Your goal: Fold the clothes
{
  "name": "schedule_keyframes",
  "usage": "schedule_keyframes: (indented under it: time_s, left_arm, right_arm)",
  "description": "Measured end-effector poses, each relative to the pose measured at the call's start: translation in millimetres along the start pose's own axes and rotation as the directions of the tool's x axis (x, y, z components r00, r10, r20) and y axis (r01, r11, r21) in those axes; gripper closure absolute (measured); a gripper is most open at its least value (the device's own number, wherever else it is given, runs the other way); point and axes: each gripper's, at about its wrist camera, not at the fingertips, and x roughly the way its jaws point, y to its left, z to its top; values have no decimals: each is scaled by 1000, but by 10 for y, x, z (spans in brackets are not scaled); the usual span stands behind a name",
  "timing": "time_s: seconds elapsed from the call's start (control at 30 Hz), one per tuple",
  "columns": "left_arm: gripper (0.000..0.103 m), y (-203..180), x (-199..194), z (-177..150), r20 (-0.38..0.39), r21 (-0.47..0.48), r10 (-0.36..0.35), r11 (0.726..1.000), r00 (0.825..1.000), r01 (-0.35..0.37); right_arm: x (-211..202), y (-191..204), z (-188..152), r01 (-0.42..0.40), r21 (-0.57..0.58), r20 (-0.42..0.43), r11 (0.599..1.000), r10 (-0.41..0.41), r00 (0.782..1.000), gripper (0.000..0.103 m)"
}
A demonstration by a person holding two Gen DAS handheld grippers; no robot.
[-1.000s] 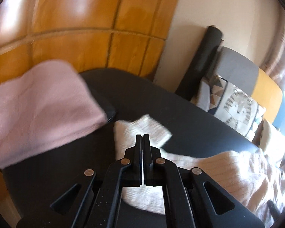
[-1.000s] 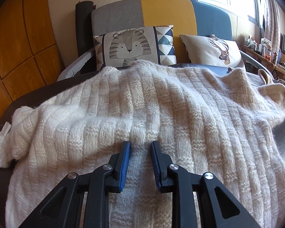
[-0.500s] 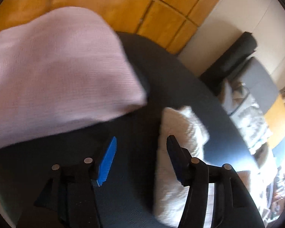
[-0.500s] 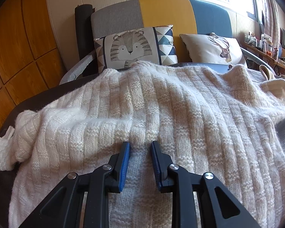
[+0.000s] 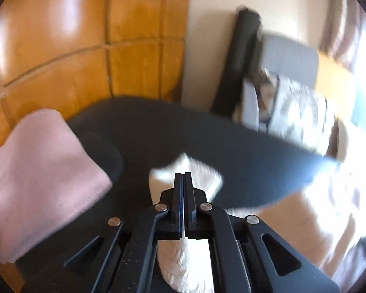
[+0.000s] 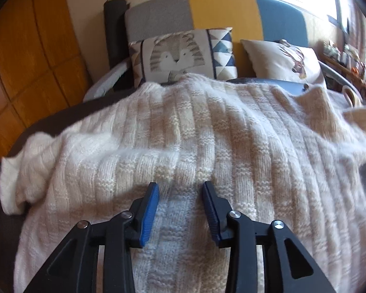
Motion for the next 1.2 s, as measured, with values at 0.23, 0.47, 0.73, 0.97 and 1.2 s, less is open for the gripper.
schedule_keyframes:
  time_s: [0.23, 0.47, 0.73, 0.97, 1.2]
  left_arm:
    - [101, 437, 43, 64, -76, -88, 25, 996, 997, -32]
    - [81, 639, 556, -424, -313, -131, 17, 990, 949, -61]
    - [53, 325, 592, -503, -226, -125, -21, 992, 974, -8]
    - [31, 163, 620, -505, -223, -43, -14, 999, 975, 4]
    - [29, 338, 541, -491, -216, -86, -73, 995, 974, 55]
  right_arm:
    - [-317, 109, 318, -131, 32, 95, 991, 127, 987, 70]
    - [86, 208, 78, -8, -34, 1, 999, 8, 1000, 69]
    - [70, 303, 210, -42, -79, -35, 996, 40, 999, 75]
    - [228, 453, 867, -131, -121, -43, 984, 127, 991, 76]
    - [819, 591, 778, -47, -196, -83, 979, 31, 996, 77]
